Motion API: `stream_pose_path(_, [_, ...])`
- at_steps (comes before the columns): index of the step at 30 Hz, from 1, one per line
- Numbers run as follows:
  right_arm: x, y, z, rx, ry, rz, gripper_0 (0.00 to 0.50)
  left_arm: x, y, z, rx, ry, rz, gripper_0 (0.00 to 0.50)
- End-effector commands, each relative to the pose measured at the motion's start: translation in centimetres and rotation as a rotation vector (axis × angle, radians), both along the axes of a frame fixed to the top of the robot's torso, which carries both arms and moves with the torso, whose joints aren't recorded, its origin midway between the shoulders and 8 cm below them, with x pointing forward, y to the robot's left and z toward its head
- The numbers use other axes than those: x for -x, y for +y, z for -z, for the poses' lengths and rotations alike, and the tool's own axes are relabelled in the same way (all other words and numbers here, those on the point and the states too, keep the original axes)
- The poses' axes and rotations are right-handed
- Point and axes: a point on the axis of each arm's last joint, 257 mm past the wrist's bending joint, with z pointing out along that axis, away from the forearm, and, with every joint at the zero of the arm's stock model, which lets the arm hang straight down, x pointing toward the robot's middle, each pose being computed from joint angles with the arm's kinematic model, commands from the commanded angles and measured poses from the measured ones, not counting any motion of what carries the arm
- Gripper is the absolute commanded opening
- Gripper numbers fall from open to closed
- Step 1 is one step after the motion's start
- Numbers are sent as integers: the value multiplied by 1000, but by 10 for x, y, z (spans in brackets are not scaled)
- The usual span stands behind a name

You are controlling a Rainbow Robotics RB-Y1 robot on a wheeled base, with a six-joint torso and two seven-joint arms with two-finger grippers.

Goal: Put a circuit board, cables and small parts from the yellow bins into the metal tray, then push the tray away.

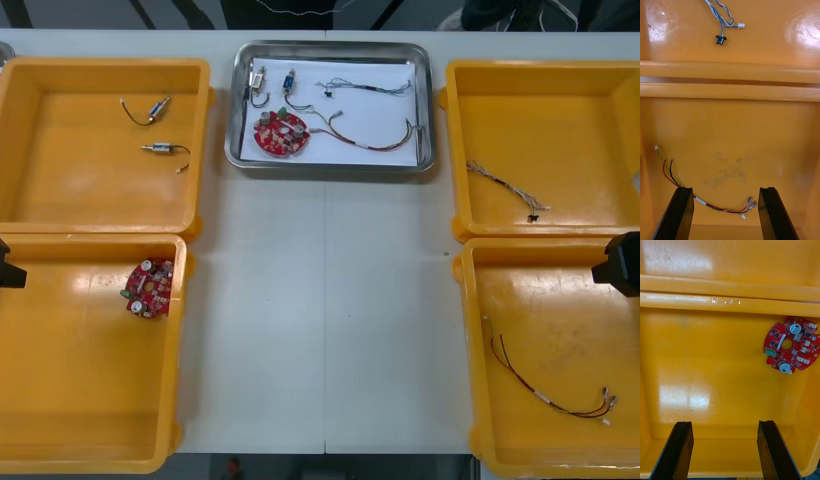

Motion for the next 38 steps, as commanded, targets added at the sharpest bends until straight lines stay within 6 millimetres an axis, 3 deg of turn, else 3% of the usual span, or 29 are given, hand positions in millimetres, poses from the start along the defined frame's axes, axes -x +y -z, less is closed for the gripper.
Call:
stream_pose_path(1, [2, -16, -13, 45, -29, 19, 500, 6, 14, -11, -87, -9, 70, 500])
stream_pose_path(38, [2, -16, -13, 45, -29, 19, 500, 6, 14, -11, -87, -9, 70, 500])
